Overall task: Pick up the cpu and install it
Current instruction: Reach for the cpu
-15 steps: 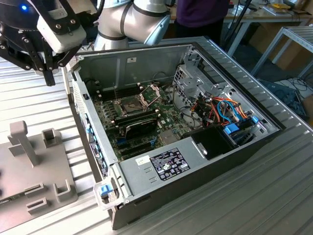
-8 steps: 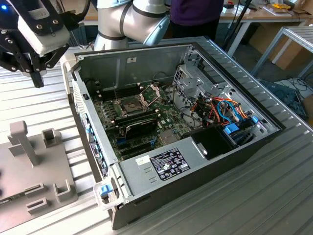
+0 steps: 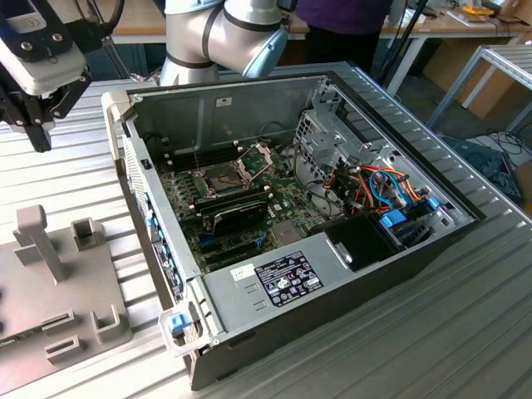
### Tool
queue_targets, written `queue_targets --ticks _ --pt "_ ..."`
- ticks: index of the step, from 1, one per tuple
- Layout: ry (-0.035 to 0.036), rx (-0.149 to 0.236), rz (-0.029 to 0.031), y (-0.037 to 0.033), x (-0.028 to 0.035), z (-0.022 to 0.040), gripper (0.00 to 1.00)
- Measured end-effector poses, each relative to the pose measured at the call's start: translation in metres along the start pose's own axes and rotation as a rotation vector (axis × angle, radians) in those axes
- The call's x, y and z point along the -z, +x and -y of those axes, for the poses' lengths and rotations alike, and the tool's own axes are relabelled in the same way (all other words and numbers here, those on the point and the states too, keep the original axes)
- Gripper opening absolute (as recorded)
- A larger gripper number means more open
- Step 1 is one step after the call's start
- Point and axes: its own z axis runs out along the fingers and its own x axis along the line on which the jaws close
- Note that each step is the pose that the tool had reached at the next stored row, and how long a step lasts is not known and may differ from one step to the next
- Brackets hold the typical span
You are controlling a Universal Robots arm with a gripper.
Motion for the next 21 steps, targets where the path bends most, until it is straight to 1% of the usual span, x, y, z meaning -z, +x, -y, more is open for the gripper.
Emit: queue_targets --ticks 3,10,12,18,20,21 --pt "0.0 0.0 0.0 0.006 0.0001 0.0002 0.11" --pt "0.0 0.0 0.0 0.0241 0.0004 0.0008 0.11" --pt "-0.0001 0.0 0.0 0.0328 0.0005 0.0011 0.11" --pt "0.0 0.0 -0.0001 0.0495 0.0007 0.002 0.11" --pt "0.0 0.0 0.0 0.0557 0.0007 0.0024 0.11" --pt "0.0 0.0 0.0 0.0599 0.0006 0.0026 0.11"
